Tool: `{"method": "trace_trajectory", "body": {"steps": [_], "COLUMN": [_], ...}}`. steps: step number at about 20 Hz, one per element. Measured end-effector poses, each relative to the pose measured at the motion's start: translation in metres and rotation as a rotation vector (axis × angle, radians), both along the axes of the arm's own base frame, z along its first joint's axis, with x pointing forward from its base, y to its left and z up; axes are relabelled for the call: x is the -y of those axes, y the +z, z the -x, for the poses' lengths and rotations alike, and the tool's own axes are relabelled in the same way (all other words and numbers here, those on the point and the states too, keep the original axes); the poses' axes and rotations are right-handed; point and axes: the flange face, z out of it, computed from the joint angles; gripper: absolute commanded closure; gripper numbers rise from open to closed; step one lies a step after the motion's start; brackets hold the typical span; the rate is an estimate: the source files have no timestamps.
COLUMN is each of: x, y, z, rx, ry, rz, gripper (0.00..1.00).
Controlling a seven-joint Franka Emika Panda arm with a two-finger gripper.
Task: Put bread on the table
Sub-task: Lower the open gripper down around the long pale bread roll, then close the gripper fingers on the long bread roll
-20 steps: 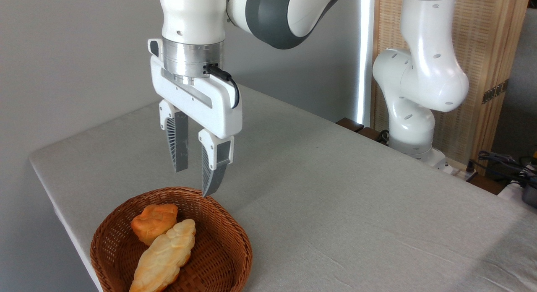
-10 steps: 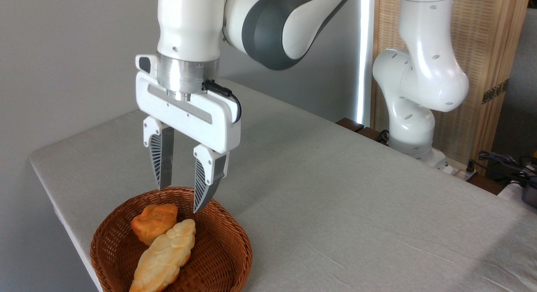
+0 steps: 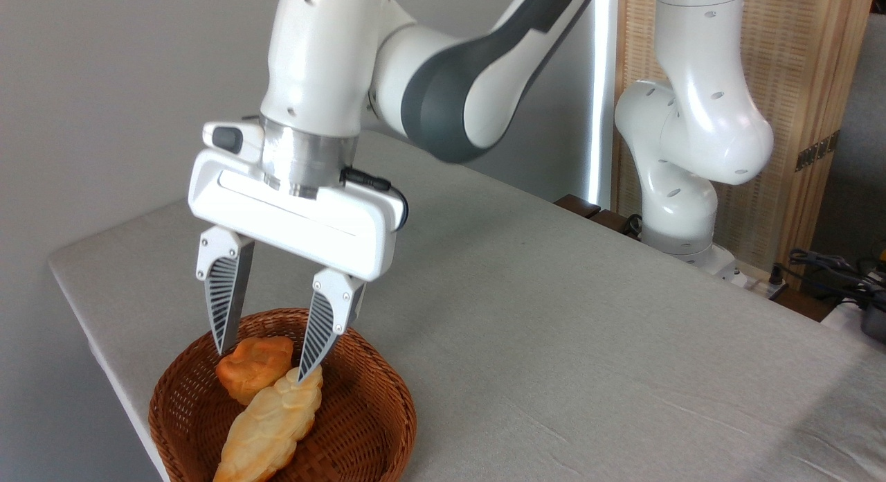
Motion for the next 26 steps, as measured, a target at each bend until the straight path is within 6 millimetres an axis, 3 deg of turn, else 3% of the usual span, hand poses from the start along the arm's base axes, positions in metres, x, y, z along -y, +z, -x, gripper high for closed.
{"method": "trace_trajectory", "body": {"steps": [14, 26], "x": [0.006, 0.018], "y": [-0.051, -0.073], "z": [-0.008, -0.013], "rx": [-0.022, -0.033], "ry": [0.000, -0.042], "rz": [-0.030, -0.073], "gripper": [0.00, 0.00]}}
